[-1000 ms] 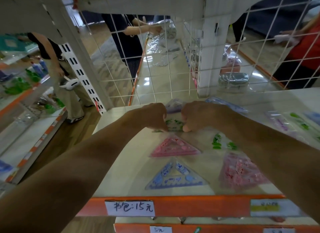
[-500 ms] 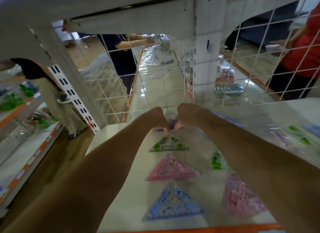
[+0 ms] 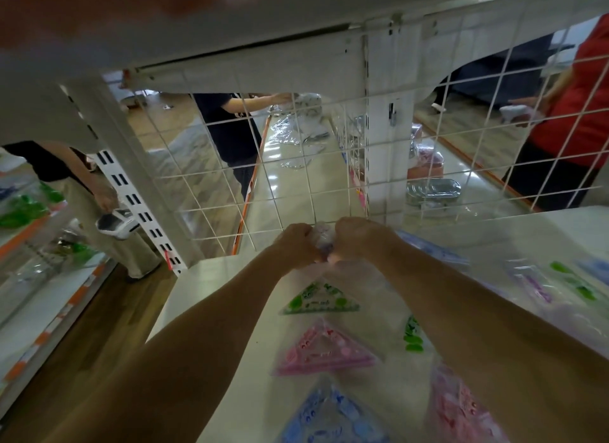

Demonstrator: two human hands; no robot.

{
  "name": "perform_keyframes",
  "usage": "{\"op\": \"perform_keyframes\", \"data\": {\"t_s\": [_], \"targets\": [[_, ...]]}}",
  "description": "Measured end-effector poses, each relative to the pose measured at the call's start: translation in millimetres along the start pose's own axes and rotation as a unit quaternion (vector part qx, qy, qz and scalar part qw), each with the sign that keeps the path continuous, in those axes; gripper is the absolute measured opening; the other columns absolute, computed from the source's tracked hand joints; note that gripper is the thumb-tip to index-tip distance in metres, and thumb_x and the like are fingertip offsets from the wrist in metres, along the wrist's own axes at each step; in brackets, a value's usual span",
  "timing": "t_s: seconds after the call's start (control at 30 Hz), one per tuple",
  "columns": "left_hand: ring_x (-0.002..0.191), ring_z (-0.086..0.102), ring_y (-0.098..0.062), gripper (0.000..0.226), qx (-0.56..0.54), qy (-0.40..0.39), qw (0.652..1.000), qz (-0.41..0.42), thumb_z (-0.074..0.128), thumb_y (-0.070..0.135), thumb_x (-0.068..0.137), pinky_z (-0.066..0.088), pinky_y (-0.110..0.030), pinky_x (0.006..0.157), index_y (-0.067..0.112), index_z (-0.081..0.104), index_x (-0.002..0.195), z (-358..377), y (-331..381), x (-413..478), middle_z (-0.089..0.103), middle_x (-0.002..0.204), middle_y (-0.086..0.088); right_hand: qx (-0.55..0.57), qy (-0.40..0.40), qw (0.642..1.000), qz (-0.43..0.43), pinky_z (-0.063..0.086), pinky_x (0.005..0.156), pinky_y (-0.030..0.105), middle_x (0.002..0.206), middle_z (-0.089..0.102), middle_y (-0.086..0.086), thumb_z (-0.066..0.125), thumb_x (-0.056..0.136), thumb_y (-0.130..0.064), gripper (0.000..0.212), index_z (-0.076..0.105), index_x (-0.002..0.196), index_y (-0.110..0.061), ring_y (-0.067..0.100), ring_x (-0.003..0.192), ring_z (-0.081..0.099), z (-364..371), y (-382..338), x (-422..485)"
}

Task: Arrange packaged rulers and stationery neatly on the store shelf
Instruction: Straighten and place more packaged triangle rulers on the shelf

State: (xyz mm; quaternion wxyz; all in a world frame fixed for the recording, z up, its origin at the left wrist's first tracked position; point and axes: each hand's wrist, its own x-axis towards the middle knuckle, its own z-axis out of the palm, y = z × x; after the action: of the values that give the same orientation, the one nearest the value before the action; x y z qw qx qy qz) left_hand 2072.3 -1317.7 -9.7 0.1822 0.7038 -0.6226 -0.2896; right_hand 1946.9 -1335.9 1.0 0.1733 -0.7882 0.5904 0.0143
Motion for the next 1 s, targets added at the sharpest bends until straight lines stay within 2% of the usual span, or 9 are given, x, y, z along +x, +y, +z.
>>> {"op": "perform_keyframes", "data": {"t_s": [0.13, 0.23, 0.33, 0.37, 0.47, 0.57, 0.7, 0.9, 1.0], "targets": [[0.1, 0.058, -0.027, 0.052, -0.005, 0.034, 0.999, 0.024, 0.081, 0.029, 0.068, 0.05, -0.041, 0.089, 0.012, 0.061, 0.113, 11, -10, -2, 0.062, 0.109, -0.009, 0.007, 0.016, 1.0, 0.013, 0.044, 0.071, 0.026, 0.082, 0.053, 0.004, 0.073, 0.077, -0.032, 0.044, 0.06, 0.111, -0.006, 0.024, 0.086, 0.058, 6, 0, 2], [0.102, 0.057, -0.025, 0.05, -0.074, 0.049, 0.996, 0.001, 0.078, 0.022, 0.073, 0.049, -0.032, 0.084, 0.01, 0.06, 0.118, 10, -10, -4, 0.061, 0.112, -0.008, 0.012, 0.017, 1.0, 0.021, 0.042, 0.069, 0.027, 0.087, 0.052, 0.006, 0.071, 0.079, -0.03, 0.042, 0.06, 0.112, -0.006, 0.023, 0.082, 0.054, 6, -1, 3], [0.091, 0.058, -0.023, 0.044, -0.229, 0.054, 0.971, -0.053, 0.07, 0.006, 0.079, 0.046, -0.023, 0.063, 0.007, 0.057, 0.121, 1, -6, -3, 0.062, 0.109, -0.012, 0.025, 0.004, 0.999, 0.025, 0.041, 0.068, 0.028, 0.101, 0.059, 0.009, 0.072, 0.078, -0.03, 0.046, 0.058, 0.115, -0.008, 0.025, 0.091, 0.058, 7, 0, 6], [0.088, 0.058, -0.022, 0.043, -0.237, 0.05, 0.968, -0.06, 0.069, 0.004, 0.079, 0.043, -0.021, 0.058, 0.006, 0.056, 0.12, 0, -3, -3, 0.062, 0.106, -0.012, 0.026, 0.004, 0.999, 0.024, 0.041, 0.068, 0.028, 0.104, 0.059, 0.009, 0.072, 0.077, -0.031, 0.047, 0.057, 0.116, -0.009, 0.025, 0.094, 0.059, 7, 0, 7], [0.085, 0.056, -0.02, 0.038, -0.197, 0.065, 0.976, -0.061, 0.066, 0.002, 0.082, 0.04, -0.019, 0.052, 0.005, 0.058, 0.118, 4, 4, -2, 0.062, 0.104, -0.012, 0.028, 0.01, 0.999, 0.024, 0.042, 0.07, 0.029, 0.103, 0.057, 0.007, 0.073, 0.075, -0.034, 0.05, 0.057, 0.117, -0.01, 0.024, 0.093, 0.057, 10, 3, 8], [0.086, 0.058, -0.022, 0.031, -0.173, 0.117, 0.976, -0.062, 0.062, 0.003, 0.083, 0.044, -0.023, 0.064, 0.003, 0.063, 0.115, 10, 5, -2, 0.061, 0.094, -0.009, 0.033, 0.029, 0.999, 0.019, 0.042, 0.073, 0.029, 0.106, 0.058, 0.008, 0.073, 0.074, -0.036, 0.05, 0.059, 0.116, -0.011, 0.025, 0.096, 0.058, 14, 6, 8], [0.081, 0.057, -0.023, 0.025, -0.158, 0.113, 0.979, -0.069, 0.061, 0.0, 0.083, 0.045, -0.026, 0.069, 0.001, 0.065, 0.107, 10, 6, -2, 0.058, 0.082, -0.009, 0.029, 0.042, 0.999, 0.011, 0.042, 0.079, 0.031, 0.115, 0.056, 0.011, 0.07, 0.076, -0.038, 0.051, 0.057, 0.116, -0.01, 0.028, 0.103, 0.056, 20, 8, 9], [0.061, 0.053, -0.024, 0.02, -0.196, 0.089, 0.971, -0.1, 0.062, -0.007, 0.078, 0.039, -0.025, 0.053, -0.013, 0.066, 0.096, 1, 9, 0, 0.055, 0.067, -0.017, 0.018, 0.082, 0.996, -0.01, 0.038, 0.083, 0.033, 0.122, 0.053, 0.014, 0.066, 0.08, -0.033, 0.052, 0.052, 0.123, -0.007, 0.032, 0.113, 0.052, 25, 10, 1], [0.066, 0.057, -0.023, 0.024, -0.173, 0.08, 0.98, -0.065, 0.061, -0.008, 0.078, 0.04, -0.02, 0.043, -0.004, 0.07, 0.1, -5, 12, -4, 0.06, 0.077, -0.013, 0.019, 0.085, 0.996, -0.015, 0.041, 0.089, 0.035, 0.122, 0.054, 0.013, 0.06, 0.086, -0.029, 0.046, 0.05, 0.125, -0.007, 0.032, 0.115, 0.051, 24, 9, -2]]}}
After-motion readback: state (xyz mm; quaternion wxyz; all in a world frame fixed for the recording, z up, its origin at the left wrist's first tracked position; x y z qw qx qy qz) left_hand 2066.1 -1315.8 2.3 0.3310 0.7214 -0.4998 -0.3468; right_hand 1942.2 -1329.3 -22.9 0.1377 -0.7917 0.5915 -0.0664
